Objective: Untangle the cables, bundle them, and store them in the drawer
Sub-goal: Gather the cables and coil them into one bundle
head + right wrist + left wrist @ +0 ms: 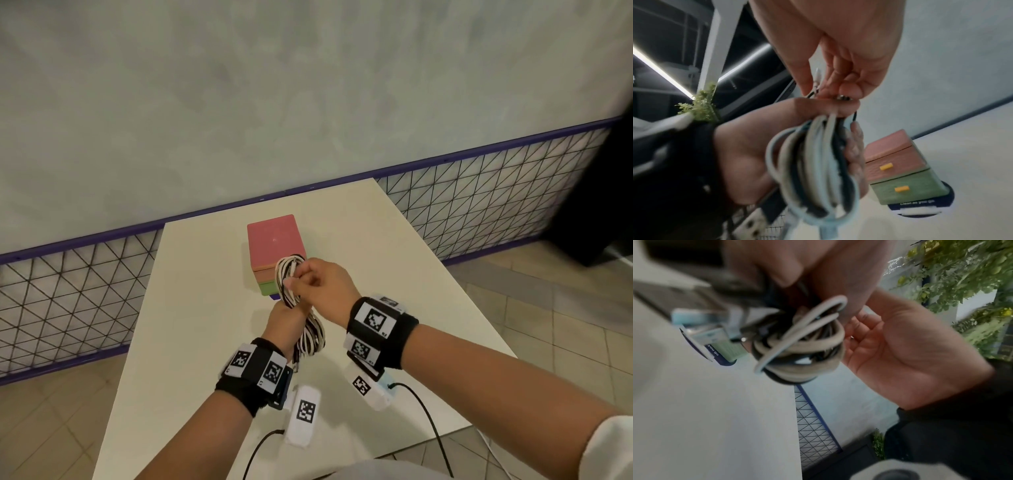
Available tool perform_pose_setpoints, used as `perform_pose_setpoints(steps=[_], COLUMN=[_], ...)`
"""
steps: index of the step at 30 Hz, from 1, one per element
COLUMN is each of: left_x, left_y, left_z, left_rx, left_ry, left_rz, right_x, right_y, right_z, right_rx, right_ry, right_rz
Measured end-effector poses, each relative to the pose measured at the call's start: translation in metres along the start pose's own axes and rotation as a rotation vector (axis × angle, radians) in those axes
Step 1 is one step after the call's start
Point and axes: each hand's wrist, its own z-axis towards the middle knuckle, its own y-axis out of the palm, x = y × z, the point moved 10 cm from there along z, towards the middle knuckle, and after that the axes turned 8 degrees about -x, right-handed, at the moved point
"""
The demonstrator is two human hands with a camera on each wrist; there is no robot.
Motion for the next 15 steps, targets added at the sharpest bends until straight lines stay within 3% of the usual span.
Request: perform_pose_setpoints(steps=[4, 7, 11, 15], left_x=[0.001, 0.001, 0.007, 0.015], left_y=[-0.005, -0.007, -0.010, 0.000], left_z=[0.003, 0.004, 0.007, 0.007], left_rx=[0.065, 0.100, 0.129, 0.070], left_ry=[0.006, -0.004, 0.009, 0.052], left_rz=[0.014, -0.028, -0.077, -0.040], right_x=[0.002, 0.003, 0.001, 0.004], right_y=[0.001, 0.003, 0.003, -0.003], right_z=[0.004, 0.007, 0.006, 0.007], right_rx=[0.047, -0.038, -0.188, -0.261], right_ry=[0.029, 0.104, 0.214, 0.291], right_rz=[0.009, 0.126, -0.006, -0.092])
